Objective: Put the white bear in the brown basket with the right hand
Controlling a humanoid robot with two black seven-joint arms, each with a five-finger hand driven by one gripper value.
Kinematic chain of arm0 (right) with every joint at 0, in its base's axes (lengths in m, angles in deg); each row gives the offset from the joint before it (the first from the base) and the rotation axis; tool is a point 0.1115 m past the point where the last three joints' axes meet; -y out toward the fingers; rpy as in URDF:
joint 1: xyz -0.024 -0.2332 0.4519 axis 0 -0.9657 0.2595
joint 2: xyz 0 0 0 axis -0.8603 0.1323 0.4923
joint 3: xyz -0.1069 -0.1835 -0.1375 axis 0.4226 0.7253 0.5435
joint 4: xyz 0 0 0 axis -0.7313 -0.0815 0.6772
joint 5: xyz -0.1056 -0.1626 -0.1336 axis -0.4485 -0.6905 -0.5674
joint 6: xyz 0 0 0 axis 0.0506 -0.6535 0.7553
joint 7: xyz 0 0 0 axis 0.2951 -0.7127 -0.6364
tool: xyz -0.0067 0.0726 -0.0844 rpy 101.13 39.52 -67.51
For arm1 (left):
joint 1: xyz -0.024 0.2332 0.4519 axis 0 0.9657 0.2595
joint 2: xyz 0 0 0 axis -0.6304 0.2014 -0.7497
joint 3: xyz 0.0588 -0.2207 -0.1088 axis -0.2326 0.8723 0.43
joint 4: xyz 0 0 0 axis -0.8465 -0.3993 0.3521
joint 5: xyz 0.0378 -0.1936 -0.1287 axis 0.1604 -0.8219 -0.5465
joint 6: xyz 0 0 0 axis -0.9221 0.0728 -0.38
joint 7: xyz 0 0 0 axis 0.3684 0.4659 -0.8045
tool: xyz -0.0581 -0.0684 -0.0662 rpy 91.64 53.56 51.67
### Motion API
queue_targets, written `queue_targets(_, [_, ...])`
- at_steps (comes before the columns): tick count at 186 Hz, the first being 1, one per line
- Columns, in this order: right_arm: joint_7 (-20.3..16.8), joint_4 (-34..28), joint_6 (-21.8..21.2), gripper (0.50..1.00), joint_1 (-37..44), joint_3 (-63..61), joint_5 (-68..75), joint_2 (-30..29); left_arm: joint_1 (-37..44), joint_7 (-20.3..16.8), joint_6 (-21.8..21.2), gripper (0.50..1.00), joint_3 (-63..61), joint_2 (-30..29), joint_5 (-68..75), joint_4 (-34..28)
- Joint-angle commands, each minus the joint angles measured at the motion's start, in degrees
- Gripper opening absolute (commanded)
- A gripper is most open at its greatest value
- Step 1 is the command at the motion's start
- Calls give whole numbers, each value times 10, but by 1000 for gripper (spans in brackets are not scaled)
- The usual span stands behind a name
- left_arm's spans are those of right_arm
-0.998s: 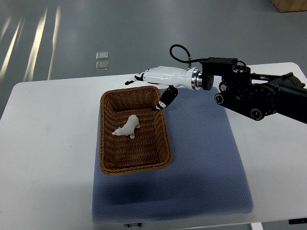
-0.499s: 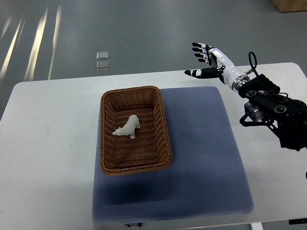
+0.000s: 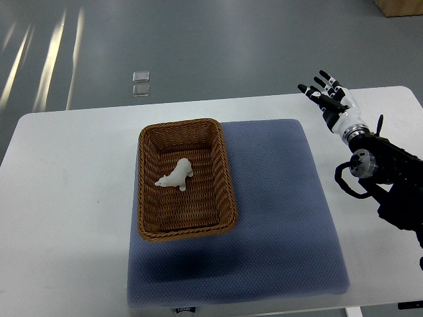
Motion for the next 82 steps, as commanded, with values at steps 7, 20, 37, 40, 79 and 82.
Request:
queue_targets(7, [1, -5, -2, 909, -5, -23, 15, -3, 0, 0, 0, 1000, 0, 0, 0, 0])
queue_targets(20, [6, -7, -2, 923, -5, -24, 19, -3, 0, 0, 0, 1000, 1, 0, 0, -1])
queue_targets(37, [7, -6, -13, 926, -5, -24, 18, -3, 0, 0, 0, 1000, 0, 0, 0, -1])
queue_targets(40, [7, -6, -15, 926, -6, -24, 18, -3, 0, 0, 0, 1000, 0, 0, 0, 0])
queue_targets(79, [7, -6, -95, 926, -15, -23, 15, -1, 0, 0, 0, 1000, 1, 0, 0, 0])
queue_targets(82, [7, -6, -102, 926, -19, -24, 14, -1, 0, 0, 1, 1000, 1, 0, 0, 0])
